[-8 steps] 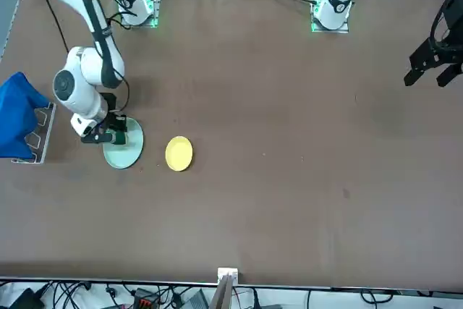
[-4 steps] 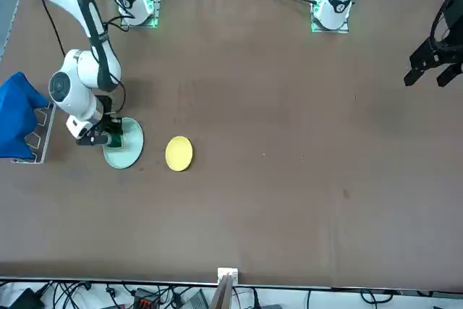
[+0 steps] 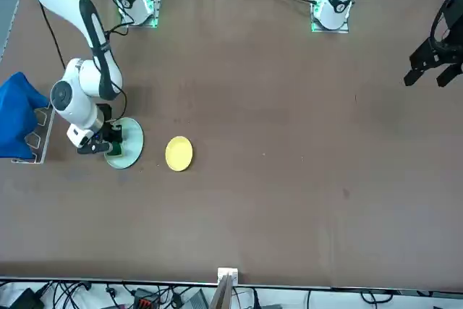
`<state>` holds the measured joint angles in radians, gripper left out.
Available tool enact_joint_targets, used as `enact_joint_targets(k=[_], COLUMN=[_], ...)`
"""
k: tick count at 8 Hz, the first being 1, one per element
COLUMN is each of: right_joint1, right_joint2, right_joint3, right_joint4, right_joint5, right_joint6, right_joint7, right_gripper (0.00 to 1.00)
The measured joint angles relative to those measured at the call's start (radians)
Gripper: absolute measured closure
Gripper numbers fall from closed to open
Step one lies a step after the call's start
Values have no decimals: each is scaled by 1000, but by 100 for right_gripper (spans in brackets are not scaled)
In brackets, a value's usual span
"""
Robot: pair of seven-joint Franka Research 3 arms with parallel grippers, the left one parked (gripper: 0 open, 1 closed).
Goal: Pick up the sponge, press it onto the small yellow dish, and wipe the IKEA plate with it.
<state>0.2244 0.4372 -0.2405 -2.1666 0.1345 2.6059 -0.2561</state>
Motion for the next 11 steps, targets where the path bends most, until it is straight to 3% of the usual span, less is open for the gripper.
enact_joint_targets(k=[4,7,9,11], right_joint1=[-8,5,43,94], right_joint2=[30,46,51,52], right_joint3=[6,47,67,66], right_joint4=[43,74,85,87], right_joint5=[0,6,6,5], right_joint6=[-2,-1,-1,-3], right_joint7=[-17,25,105,188], right_gripper=[79,80,80,80])
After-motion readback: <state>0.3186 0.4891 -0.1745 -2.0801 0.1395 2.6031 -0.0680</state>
